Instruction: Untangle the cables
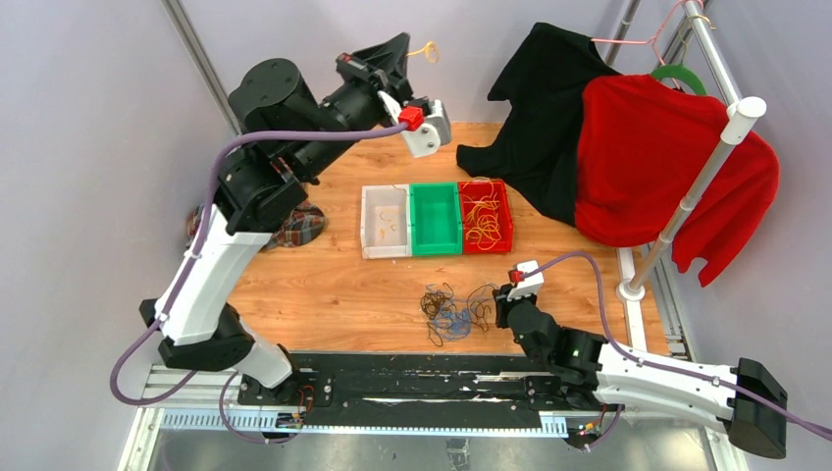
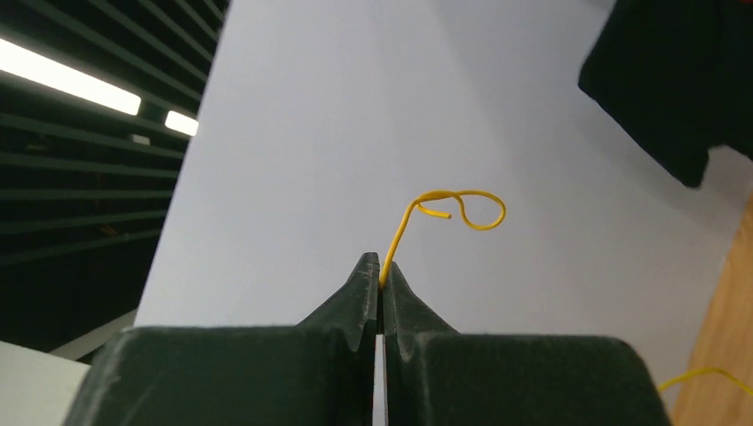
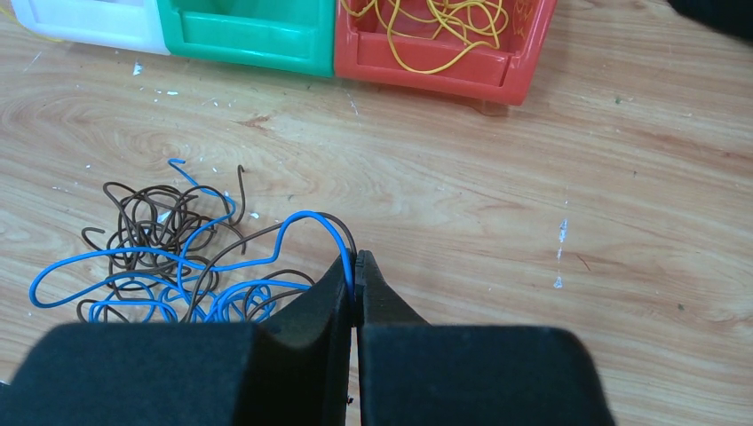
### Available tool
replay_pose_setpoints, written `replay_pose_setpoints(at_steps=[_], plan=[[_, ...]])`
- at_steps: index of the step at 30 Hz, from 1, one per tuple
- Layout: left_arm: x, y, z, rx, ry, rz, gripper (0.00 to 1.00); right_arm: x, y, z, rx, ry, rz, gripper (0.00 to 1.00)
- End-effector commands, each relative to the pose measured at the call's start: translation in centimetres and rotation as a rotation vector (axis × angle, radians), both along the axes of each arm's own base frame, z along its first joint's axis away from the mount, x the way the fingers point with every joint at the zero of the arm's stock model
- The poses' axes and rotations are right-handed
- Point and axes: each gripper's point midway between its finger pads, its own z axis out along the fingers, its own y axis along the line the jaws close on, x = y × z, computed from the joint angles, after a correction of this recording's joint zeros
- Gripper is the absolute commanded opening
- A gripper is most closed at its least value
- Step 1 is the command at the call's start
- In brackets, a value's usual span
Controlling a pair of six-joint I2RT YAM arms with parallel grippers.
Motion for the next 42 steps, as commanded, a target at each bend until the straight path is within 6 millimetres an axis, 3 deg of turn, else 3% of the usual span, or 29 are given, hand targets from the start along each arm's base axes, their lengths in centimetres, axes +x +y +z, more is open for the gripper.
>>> replay_pose_setpoints(at_steps=[1, 8, 13, 18, 30, 32, 36, 42], plan=[[-2.3, -2.3, 7.0, -0.192, -0.219, -0.124, 0.01, -0.3, -0.6, -0.7, -0.028, 0.006, 0.003, 0.01], [-4.2, -6.0, 10.8, -0.292, -0.467, -0.225, 0.0, 0.0, -1.1, -0.1, -0.02, -0.016, -0.023, 0.01], [-7.8, -5.3, 16.1, -0.47, -0.686, -0.291, 0.01, -0.1, -1.2, -0.4, -0.017, -0.009, -0.03, 0.01], [-9.4, -6.2, 17.1, -0.501, -0.803, -0.356, 0.01, -0.1, -1.3, -0.7, -0.012, -0.003, -0.037, 0.01], [-19.3, -1.8, 20.4, -0.587, -1.108, -0.489, 0.01, -0.1, -1.3, -0.8, -0.02, 0.003, -0.037, 0.01], [-18.3, -2.1, 19.9, -0.564, -1.054, -0.452, 0.01, -0.1, -1.2, -0.7, -0.023, 0.004, -0.036, 0.01], [-14.3, -4.7, 17.4, -0.499, -0.879, -0.393, 0.01, -0.1, -1.2, -0.6, -0.017, 0.005, -0.041, 0.01], [-10.4, -8.1, 14.9, -0.455, -0.752, -0.37, 0.01, -0.2, -1.4, -0.5, -0.006, 0.011, -0.048, 0.01]])
